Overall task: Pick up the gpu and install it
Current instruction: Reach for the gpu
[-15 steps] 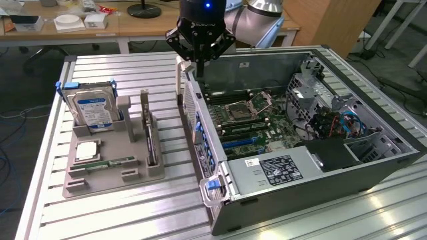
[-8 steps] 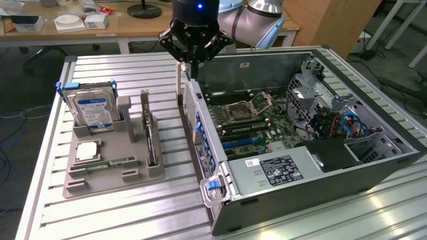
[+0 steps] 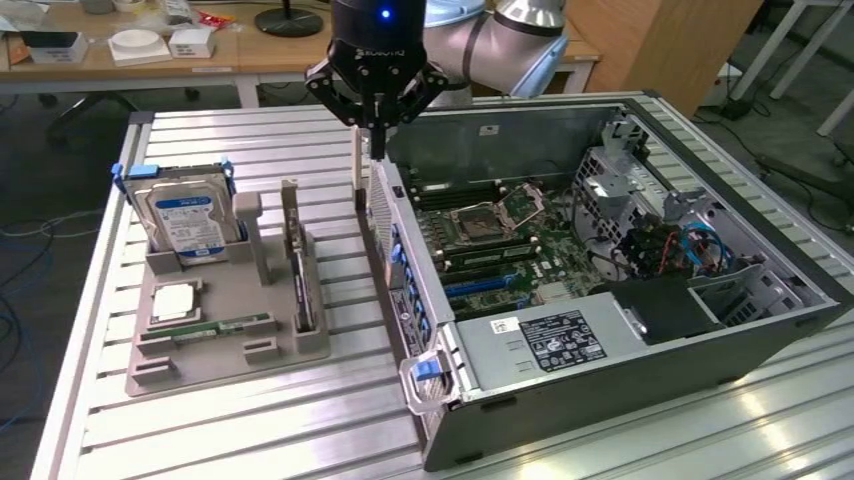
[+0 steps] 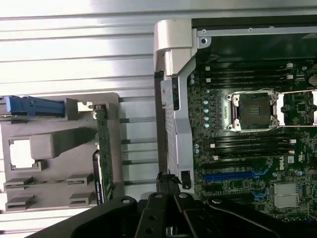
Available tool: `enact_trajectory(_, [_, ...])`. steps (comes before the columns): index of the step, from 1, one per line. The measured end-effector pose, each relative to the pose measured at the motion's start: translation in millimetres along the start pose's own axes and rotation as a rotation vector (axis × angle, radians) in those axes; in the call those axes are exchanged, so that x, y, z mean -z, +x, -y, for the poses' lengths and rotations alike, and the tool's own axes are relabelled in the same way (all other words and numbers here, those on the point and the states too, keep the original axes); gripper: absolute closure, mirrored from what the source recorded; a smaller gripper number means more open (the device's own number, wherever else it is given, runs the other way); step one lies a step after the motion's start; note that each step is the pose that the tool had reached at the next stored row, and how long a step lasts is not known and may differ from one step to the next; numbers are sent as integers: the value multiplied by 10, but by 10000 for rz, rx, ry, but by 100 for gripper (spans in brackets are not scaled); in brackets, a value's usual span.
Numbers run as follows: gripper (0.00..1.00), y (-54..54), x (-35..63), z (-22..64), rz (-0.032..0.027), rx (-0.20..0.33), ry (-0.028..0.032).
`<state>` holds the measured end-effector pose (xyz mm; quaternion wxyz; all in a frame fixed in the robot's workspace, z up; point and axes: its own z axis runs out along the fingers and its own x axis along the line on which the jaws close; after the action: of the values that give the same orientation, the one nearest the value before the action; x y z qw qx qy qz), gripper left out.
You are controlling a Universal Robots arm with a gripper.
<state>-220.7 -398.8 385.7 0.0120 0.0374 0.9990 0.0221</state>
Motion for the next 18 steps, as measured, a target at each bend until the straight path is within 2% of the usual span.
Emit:
enact_trajectory(6, [90,86,-13,7,-14,0,0])
enact_trajectory(18, [90,253,-47,21,-119,-5,8])
